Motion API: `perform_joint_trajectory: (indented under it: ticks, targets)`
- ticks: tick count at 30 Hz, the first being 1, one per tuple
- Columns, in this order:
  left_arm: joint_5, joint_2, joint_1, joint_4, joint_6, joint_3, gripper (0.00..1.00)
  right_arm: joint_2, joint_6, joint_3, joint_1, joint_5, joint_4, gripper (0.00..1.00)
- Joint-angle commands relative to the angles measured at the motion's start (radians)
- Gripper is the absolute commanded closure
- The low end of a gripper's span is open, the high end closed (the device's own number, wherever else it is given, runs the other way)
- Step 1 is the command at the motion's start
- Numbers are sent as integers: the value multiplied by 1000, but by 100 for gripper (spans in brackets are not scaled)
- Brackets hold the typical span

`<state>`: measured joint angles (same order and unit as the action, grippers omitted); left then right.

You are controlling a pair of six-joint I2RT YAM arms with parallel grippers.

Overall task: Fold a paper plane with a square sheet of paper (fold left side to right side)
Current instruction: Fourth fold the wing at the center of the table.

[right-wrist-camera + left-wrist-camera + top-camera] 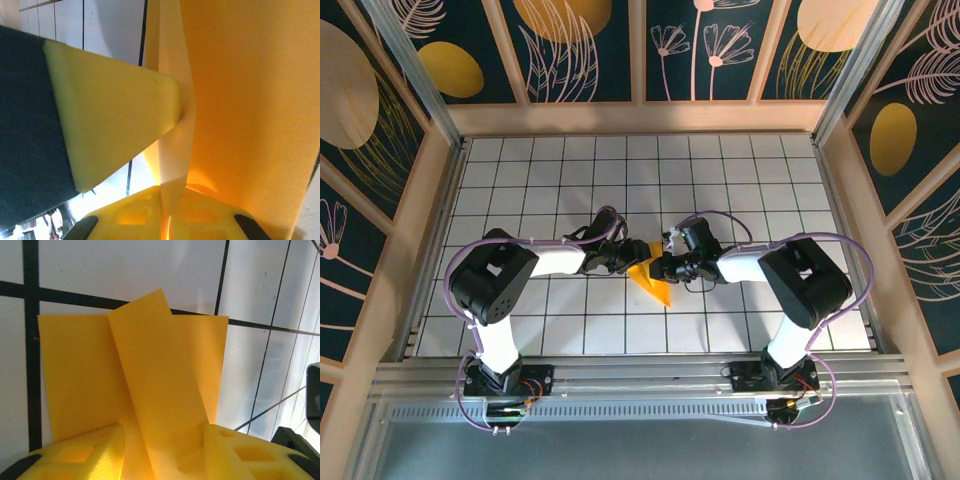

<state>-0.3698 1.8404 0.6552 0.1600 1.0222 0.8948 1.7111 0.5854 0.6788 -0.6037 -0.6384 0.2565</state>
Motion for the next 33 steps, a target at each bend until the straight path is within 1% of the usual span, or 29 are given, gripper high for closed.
perform_joint_trajectory:
  ticks: [1, 8, 17, 24, 33]
  targets:
    - [74, 0, 0, -50, 7, -31, 54, 3, -5, -5, 10, -25, 17, 94]
    - [86, -70, 0, -66, -23, -4, 51, -12, -21, -21, 33, -32, 4, 95]
    - [68, -76, 0, -68, -16, 4, 52, -20, -36, -25, 51, -41, -8, 95]
    - [-2, -62, 1, -3, 13, -10, 56, -15, -32, -25, 51, -48, 0, 95]
    - [-54, 2, 13, 32, 19, 18, 58, -9, -33, -19, 51, -49, -6, 96]
